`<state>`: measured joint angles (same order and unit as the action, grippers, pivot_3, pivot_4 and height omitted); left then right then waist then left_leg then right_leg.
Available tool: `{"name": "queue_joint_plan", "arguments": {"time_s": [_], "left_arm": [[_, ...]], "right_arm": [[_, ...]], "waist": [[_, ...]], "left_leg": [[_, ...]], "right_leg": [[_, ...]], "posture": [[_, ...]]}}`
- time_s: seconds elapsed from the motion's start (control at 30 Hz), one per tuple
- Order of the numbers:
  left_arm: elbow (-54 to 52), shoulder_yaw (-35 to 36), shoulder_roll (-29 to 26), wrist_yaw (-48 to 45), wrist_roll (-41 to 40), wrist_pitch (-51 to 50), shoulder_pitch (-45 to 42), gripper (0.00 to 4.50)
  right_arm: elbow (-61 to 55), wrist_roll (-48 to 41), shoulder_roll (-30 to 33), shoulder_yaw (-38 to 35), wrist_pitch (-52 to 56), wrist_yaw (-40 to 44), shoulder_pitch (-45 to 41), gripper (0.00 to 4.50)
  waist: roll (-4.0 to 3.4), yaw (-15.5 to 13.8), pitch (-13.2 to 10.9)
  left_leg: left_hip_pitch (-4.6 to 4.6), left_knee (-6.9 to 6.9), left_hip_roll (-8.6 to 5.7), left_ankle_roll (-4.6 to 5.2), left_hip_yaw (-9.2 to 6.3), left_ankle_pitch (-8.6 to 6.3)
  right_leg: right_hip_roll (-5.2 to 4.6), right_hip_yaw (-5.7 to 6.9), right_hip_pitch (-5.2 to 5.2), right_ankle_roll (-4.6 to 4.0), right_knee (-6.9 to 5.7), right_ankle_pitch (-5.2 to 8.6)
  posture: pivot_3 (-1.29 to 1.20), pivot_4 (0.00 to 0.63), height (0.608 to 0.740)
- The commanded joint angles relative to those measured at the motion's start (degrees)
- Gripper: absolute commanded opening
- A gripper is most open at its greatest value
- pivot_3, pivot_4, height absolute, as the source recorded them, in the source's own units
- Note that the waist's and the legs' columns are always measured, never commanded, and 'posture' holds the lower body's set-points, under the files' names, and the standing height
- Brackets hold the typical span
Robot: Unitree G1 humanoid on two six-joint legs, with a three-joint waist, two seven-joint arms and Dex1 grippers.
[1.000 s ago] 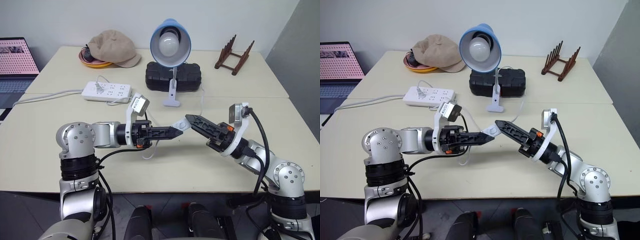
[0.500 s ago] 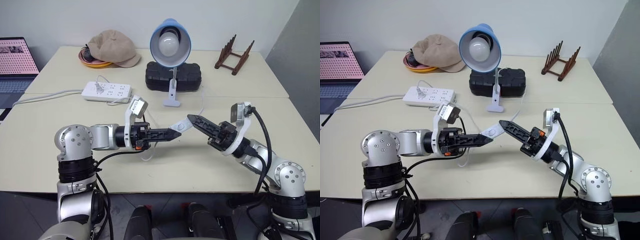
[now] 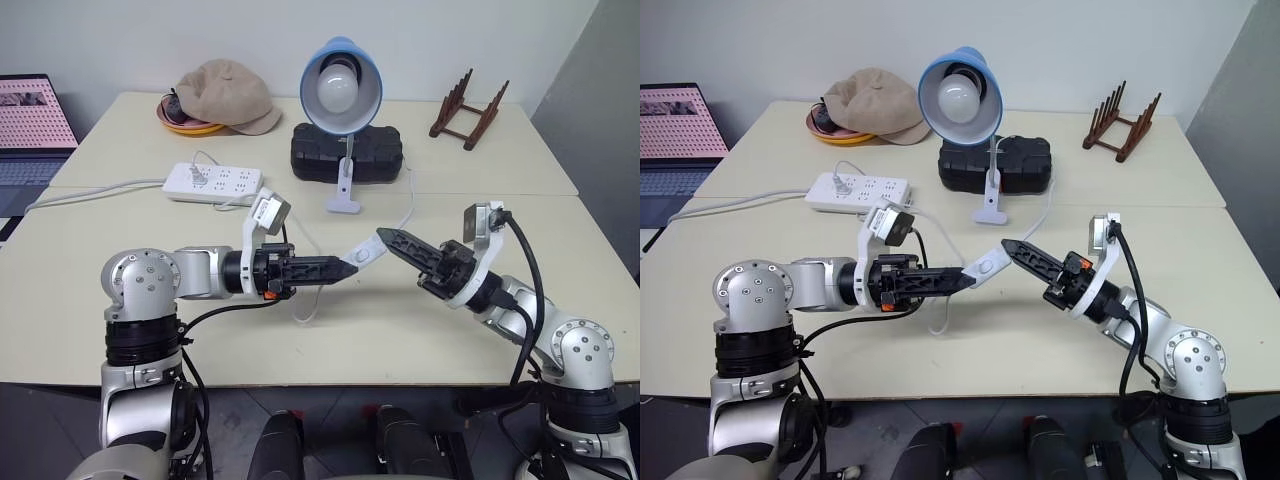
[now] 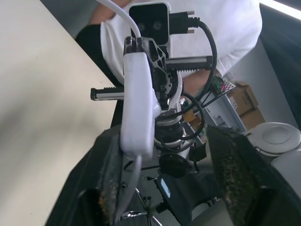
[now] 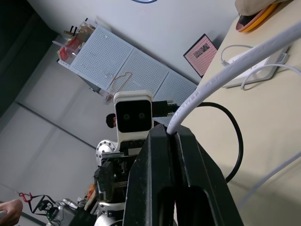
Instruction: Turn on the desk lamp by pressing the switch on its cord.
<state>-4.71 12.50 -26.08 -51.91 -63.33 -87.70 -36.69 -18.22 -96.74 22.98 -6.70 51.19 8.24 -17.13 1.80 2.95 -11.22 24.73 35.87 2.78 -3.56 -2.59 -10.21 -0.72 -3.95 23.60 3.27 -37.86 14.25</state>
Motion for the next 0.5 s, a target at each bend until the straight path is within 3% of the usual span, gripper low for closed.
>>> {"name": "queue_joint_plan", "arguments": {"time_s": [0.03, 0.1, 0.27, 0.33, 0.5], "left_arm": [[-1.57, -1.99, -1.24, -1.09, -0.9, 1.89, -0.03, 3.93], [-1.97, -2.38, -1.26, -0.9, -1.21, 2.36, 0.44, 4.29], [-2.38, -2.65, -1.12, -0.4, -2.03, 2.98, 0.8, 4.29], [-2.24, -2.53, -1.11, -0.15, -2.06, 3.37, 0.72, 4.12], [-1.83, -2.19, -0.74, 0.59, -3.06, 3.73, 0.28, 3.17]], "right_arm": [[-0.26, -2.34, 0.86, -1.15, -0.01, 1.29, -1.79, 0.0], [-0.26, -2.71, 1.0, -1.02, 0.04, 1.33, -1.91, 0.0], [-0.14, -3.27, 1.18, -0.86, 0.16, 1.28, -2.22, 0.0], [-0.05, -3.23, 1.11, -0.85, 0.15, 1.26, -2.3, 0.0], [-0.07, -3.28, 0.94, -0.66, 0.17, 1.16, -2.35, 0.0]], "waist": [[0.0, 0.0, 0.0], [0.0, -0.01, 0.0], [0.0, -0.01, 0.0], [0.0, -0.01, 0.0], [0.0, 0.0, 0.0]], "left_leg": [[0.01, 0.0, 0.0, 0.0, 0.0, 0.0], [0.01, 0.0, 0.0, 0.0, 0.01, 0.0], [0.02, -0.06, 0.0, 0.0, 0.02, 0.0], [0.02, -0.06, 0.0, 0.0, 0.02, 0.0], [0.03, -0.06, 0.0, 0.0, 0.02, 0.0]], "right_leg": [[0.0, 0.0, 0.0, 0.0, 0.01, 0.0], [0.0, 0.0, 0.0, 0.0, 0.03, 0.0], [-0.01, -0.01, 0.02, 0.0, 0.05, 0.0], [-0.01, -0.02, 0.02, 0.0, 0.06, 0.0], [-0.01, -0.02, 0.03, 0.0, 0.07, 0.0]], "posture": [[0.0, 0.15, 0.74], [0.0, 0.15, 0.74], [0.0, 0.15, 0.74], [0.0, 0.15, 0.74], [0.0, 0.15, 0.74]]}}
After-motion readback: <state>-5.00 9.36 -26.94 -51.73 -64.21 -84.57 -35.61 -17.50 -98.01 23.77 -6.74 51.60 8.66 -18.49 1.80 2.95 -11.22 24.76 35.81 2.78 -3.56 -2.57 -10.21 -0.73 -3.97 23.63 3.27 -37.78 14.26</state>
